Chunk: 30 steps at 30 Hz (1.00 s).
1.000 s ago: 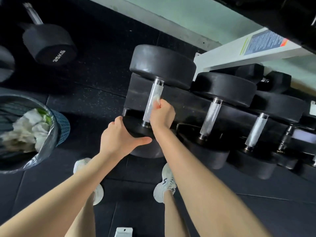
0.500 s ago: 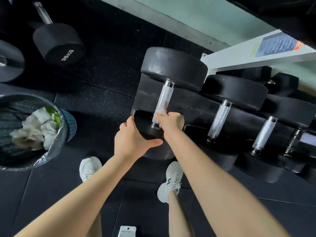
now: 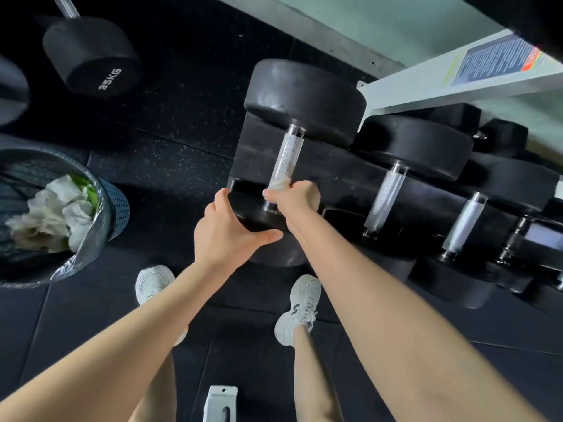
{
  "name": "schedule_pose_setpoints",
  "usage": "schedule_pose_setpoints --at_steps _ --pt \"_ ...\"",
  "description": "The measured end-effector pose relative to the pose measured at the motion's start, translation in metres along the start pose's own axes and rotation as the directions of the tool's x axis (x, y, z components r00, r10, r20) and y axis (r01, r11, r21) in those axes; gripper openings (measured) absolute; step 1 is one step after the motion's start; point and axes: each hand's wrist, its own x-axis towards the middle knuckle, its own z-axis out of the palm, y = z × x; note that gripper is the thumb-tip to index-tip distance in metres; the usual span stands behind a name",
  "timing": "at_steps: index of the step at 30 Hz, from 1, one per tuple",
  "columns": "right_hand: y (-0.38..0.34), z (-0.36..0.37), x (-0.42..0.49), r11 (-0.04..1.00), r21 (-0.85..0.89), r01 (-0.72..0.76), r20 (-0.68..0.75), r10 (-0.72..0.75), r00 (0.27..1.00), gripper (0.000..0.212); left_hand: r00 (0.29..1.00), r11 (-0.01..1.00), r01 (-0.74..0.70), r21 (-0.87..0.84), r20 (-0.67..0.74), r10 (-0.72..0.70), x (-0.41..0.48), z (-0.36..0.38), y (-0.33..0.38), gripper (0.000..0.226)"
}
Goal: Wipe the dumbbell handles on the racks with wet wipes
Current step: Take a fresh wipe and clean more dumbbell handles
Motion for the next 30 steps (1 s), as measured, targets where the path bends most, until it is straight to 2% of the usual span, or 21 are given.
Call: schedule_pose_setpoints --at_steps 3,5,6,8,9,11,12,13,15,16,18,19,20,21,22,25,28,30 --pt "0.000 -0.009 -0.006 0.997 -0.082 0.009 0.024 -0.007 1.000 0.018 1.000 1.000 0.005 0.008 0.006 -0.005 -0.001 -0.001 0.000 0.115" --pt "0.003 -0.021 -0.005 0.983 -0.075 0.167 -0.064 -0.171 0.983 0.031 1.000 1.000 0.005 0.002 0.010 -0.005 -0.001 -0.002 0.000 0.114" --pt "0.004 -0.028 -0.006 0.955 -0.065 0.288 -0.127 -0.294 0.947 0.028 1.000 1.000 0.005 -0.002 0.010 -0.005 -0.001 -0.002 0.000 0.114" --pt "0.002 -0.043 -0.009 0.846 -0.100 0.523 -0.195 -0.532 0.824 0.018 1.000 1.000 -0.001 -0.004 0.010 0.001 -0.001 -0.002 0.000 0.112" --pt "-0.003 -0.048 -0.011 0.764 -0.158 0.626 -0.180 -0.645 0.742 0.028 1.000 1.000 -0.006 -0.004 0.008 0.006 -0.001 -0.002 0.000 0.111" --pt "-0.011 -0.050 -0.002 0.573 -0.280 0.770 -0.027 -0.807 0.590 0.037 1.000 1.000 -0.015 -0.005 0.003 0.015 -0.001 -0.001 -0.001 0.110" --pt "-0.011 -0.048 0.004 0.438 -0.360 0.824 0.107 -0.858 0.502 0.034 1.000 1.000 -0.018 -0.006 0.001 0.018 0.000 0.000 -0.001 0.109" --pt "-0.008 -0.045 0.013 0.245 -0.446 0.861 0.238 -0.895 0.378 0.033 1.000 1.000 -0.020 -0.007 0.000 0.020 0.000 0.000 -0.002 0.109" --pt "0.010 -0.037 0.026 -0.137 -0.541 0.830 0.512 -0.836 0.195 0.040 1.000 1.000 -0.018 -0.012 0.002 0.018 0.001 0.002 -0.002 0.109" --pt "0.017 -0.037 0.032 -0.280 -0.536 0.797 0.608 -0.783 0.134 0.044 1.000 1.000 -0.018 -0.012 0.005 0.018 0.001 0.003 -0.003 0.109" --pt "0.022 -0.042 0.038 -0.420 -0.477 0.773 0.744 -0.660 0.100 0.043 1.000 1.000 -0.019 -0.013 0.001 0.019 0.002 0.003 -0.004 0.108" --pt "0.018 -0.047 0.038 -0.510 -0.427 0.747 0.801 -0.596 0.051 0.042 1.000 1.000 -0.020 -0.017 -0.001 0.020 0.003 0.003 -0.004 0.107" --pt "0.012 -0.052 0.038 -0.561 -0.381 0.735 0.853 -0.520 0.045 0.042 1.000 0.999 -0.023 -0.023 0.002 0.023 0.003 0.004 -0.004 0.107" --pt "0.003 -0.058 0.043 -0.638 -0.308 0.706 0.879 -0.474 -0.044 0.040 1.000 0.999 -0.025 -0.028 0.004 0.025 0.003 0.004 -0.004 0.106" --pt "-0.010 -0.062 0.048 -0.656 -0.269 0.705 0.889 -0.450 -0.080 0.039 1.000 0.999 -0.024 -0.032 0.006 0.024 0.003 0.004 -0.005 0.106" --pt "-0.049 -0.058 0.060 -0.596 -0.417 0.686 0.848 -0.527 0.058 0.043 1.000 0.999 -0.020 -0.034 0.005 0.020 0.003 0.004 -0.006 0.106" --pt "-0.048 -0.036 0.046 -0.564 -0.559 0.608 0.811 -0.526 0.257 0.022 1.000 0.999 -0.020 -0.033 -0.005 0.020 0.003 0.005 -0.008 0.107" --pt "-0.023 -0.024 0.032 -0.511 -0.546 0.664 0.821 -0.483 0.305 0.022 1.000 0.999 -0.017 -0.028 0.001 0.017 0.003 0.005 -0.007 0.107"
